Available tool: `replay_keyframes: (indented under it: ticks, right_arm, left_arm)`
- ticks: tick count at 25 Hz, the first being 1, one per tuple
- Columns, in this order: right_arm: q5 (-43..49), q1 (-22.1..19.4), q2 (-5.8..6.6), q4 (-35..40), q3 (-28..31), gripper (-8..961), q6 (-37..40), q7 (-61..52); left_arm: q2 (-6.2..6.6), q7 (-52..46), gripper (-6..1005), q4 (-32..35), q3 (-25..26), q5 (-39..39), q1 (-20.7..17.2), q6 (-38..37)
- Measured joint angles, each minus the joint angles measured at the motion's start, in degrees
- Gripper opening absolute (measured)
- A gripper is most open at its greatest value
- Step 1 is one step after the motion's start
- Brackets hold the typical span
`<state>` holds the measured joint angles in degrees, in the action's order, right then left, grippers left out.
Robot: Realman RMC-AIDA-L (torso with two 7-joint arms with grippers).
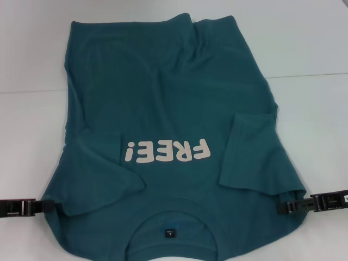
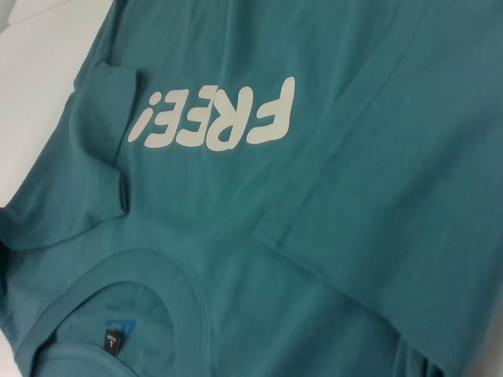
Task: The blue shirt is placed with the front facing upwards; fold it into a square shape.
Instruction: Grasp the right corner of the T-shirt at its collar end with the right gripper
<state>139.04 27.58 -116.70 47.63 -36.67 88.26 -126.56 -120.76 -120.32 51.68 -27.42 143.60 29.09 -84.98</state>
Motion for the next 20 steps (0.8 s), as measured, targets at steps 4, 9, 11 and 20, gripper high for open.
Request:
replay_keyframes:
  ticks: [4, 9, 11, 20]
  right_arm:
    - [0.01, 0.01, 0.0, -0.07, -0.17, 905, 0.03, 0.0]
    - [0.62, 0.05, 0.12, -0.45, -0.44, 872, -0.04, 0.01]
    - [0.65, 0.01, 0.12, -0.31, -0.32, 807, -0.06, 0.01]
    - [0.65, 0.09, 0.19, -0.26, 0.02, 378, -0.21, -0.01]
  left_arm:
    - [0.0, 0.0, 7, 0.0, 0.0, 0.0, 0.0, 0.0]
    - [0.0, 0.0, 8, 0.01, 0.0, -0.03, 0.04, 0.0]
    - [0.0, 0.0, 8, 0.0, 0.0, -0.04, 0.06, -0.01]
    - [0.0, 0.0, 8, 0.0, 0.0, -0.09, 0.09, -0.01]
